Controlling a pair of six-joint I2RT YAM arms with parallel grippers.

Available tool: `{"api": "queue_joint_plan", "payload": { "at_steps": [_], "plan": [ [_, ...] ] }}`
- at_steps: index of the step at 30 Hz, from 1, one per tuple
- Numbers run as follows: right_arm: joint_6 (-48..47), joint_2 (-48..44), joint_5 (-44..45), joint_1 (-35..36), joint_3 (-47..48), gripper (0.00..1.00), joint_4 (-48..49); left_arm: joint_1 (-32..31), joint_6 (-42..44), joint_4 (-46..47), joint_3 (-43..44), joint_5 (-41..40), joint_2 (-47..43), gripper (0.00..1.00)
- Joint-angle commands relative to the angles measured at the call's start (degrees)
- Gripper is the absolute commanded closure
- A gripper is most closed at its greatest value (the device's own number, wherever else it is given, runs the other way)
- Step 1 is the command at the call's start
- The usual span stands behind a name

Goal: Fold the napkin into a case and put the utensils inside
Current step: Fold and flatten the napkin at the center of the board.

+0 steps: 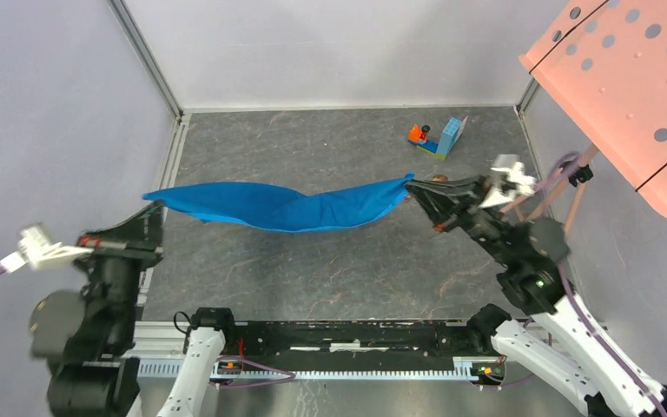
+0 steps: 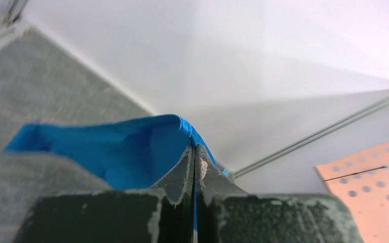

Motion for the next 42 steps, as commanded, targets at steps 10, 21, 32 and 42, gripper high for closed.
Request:
{"api": "queue_joint_plan", "payload": {
  "at_steps": [10,21,32,42],
  "plan": [
    [2.67,3.14,11.72,0.04,8.57,1.00,3.49,0.16,6.36,6.13,9.48,-2.70,11.04,0.98],
    [0.02,32.97,27.19,-2.44,13.32,1.00,10.92,0.95,15.54,21.34,1.48,-8.54,40.21,0.98],
    [-0.52,64.26,16.93,-10.10,25.90,1.00,21.53,10.71,15.14,33.14,7.95,7.79,72.32,0.98],
    [-0.79,76.87,7.68,-11.23,34.50,1.00,21.33,12.33,16.70,33.05,12.64,14.66,82.35,0.98]
  ]
}}
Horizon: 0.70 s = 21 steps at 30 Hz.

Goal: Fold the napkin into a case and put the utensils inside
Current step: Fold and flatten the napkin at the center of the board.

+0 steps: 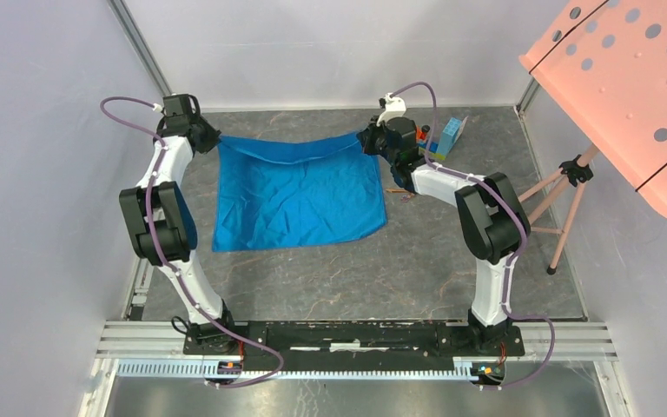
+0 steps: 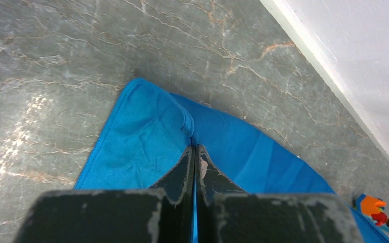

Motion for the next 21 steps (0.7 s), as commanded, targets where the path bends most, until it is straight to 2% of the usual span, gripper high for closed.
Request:
{"api": "queue_joint_plan", "payload": {
  "at_steps": [1,4,7,11,15,21],
  "plan": [
    [-1.41,0.26,-4.77,-0.18,3.83,1.00,3.65,0.90,3.51,2.03,3.61,3.84,-0.45,0.98],
    [-1.99,-1.56,-7.04,-0.43,6.31,1.00,0.00,1.84,3.22,0.14,3.16,4.51,-3.14,0.98],
    [-2.40,-7.91,-7.50,-0.39,6.15,1.00,-4.50,2.18,2.24,-2.77,2.21,6.55,-9.55,0.98],
    [-2.28,-21.84,-8.32,-0.02,0.13,1.00,-7.68,2.25,-0.23,-4.97,-2.61,6.80,-25.94,0.98],
    [-2.84,-37.09,-9.54,0.76,-6.68,1.00,-8.37,2.32,-2.70,-6.54,-6.28,3.09,-43.20,0.98],
    [-3.85,-55.52,-10.97,2.18,-11.50,1.00,-7.34,2.32,-3.36,-10.44,-3.61,-2.93,-62.28,0.98]
  ]
}}
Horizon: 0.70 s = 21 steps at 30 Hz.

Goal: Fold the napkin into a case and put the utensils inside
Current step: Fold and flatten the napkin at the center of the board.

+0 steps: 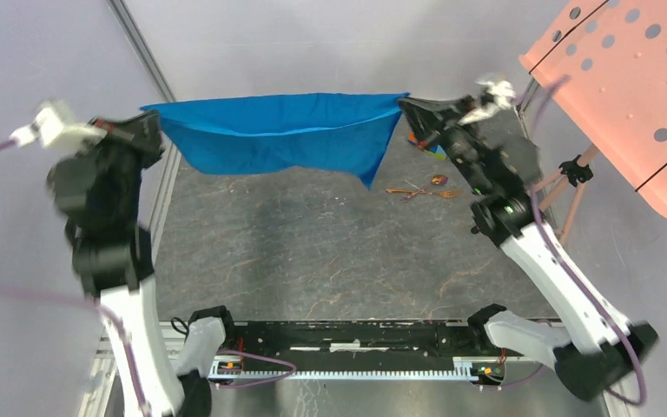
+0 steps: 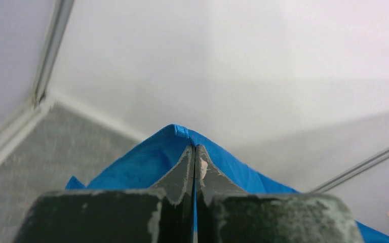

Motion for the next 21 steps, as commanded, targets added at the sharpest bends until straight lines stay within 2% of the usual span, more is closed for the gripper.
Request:
{"api": "queue_joint_plan", "payload": {
  "at_steps": [1,7,10,16,21],
  "plan": [
    [-0.88,-9.25,-2.44,0.96,-3.81,1.00,3.24,0.13,-2.79,-4.08,2.57,-5.68,-9.68,0.98],
    [1.93,-19.26,-6.62,1.32,-7.74,1.00,10.16,0.09,-1.42,-5.53,11.33,-5.74,-16.34,0.98],
    [2.75,-22.48,-7.21,1.31,-9.50,1.00,13.05,0.16,0.28,-6.22,13.63,-8.70,-17.84,0.98],
    [3.90,-20.77,-3.32,1.27,-12.52,1.00,14.65,0.12,0.61,-5.49,8.47,-11.05,-16.74,0.98],
    [3.77,-12.64,6.69,1.32,-11.90,1.00,8.94,0.16,-0.85,1.78,-0.33,-10.23,-11.39,0.98]
  ]
}}
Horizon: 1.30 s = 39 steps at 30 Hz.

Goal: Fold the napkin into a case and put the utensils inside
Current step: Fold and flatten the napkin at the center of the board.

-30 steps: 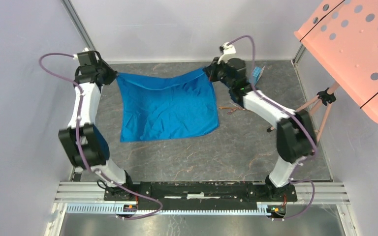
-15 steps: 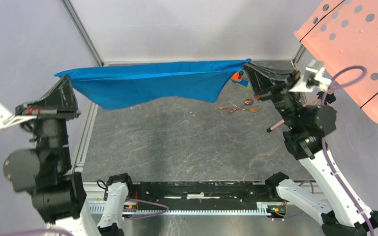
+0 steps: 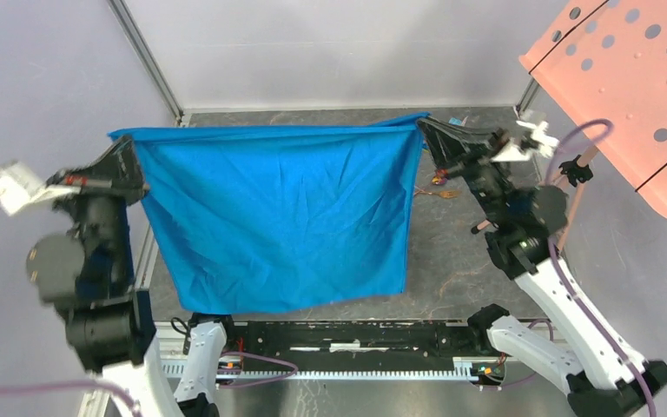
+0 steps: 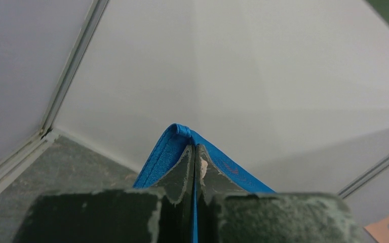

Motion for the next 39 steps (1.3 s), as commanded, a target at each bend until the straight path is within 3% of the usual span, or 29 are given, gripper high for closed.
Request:
{"api": "queue_joint_plan", "payload": {
  "at_steps": [1,9,14,18,22,27,32,35,39],
  "plan": [
    [0.21,7.76,11.40,-0.22,-0.49,1.00,-3.12,0.19,0.06,6.90,-7.36,-2.77,8.28,0.98],
    [-4.59,27.91,18.29,-0.43,-2.36,1.00,6.95,0.21,2.53,10.82,-10.73,3.76,32.74,0.98],
    [-7.45,44.66,16.03,-1.30,2.87,1.00,14.14,0.26,0.56,13.76,-9.91,4.56,49.55,0.98],
    [-8.83,56.05,12.19,-1.65,11.42,1.00,11.56,0.41,-1.54,16.62,-6.53,9.48,63.80,0.98],
    [-9.68,61.32,9.70,-1.89,17.46,1.00,5.39,0.62,-0.60,15.50,-1.49,12.72,70.91,0.98],
    [-9.87,62.74,3.56,-2.67,19.20,1.00,-0.36,0.64,1.77,8.47,1.55,13.42,72.61,0.98],
    [-6.86,56.58,2.28,-3.08,14.46,1.00,-8.95,0.58,4.96,-1.69,-2.25,13.34,67.84,0.98],
    [-5.32,53.02,2.83,-3.74,10.54,1.00,-13.22,0.51,5.58,-3.14,-9.11,14.77,62.91,0.98],
    [-1.76,48.25,-1.82,-5.48,2.26,1.00,-11.60,0.52,6.08,-1.54,-21.81,17.00,55.66,0.98]
  ]
}}
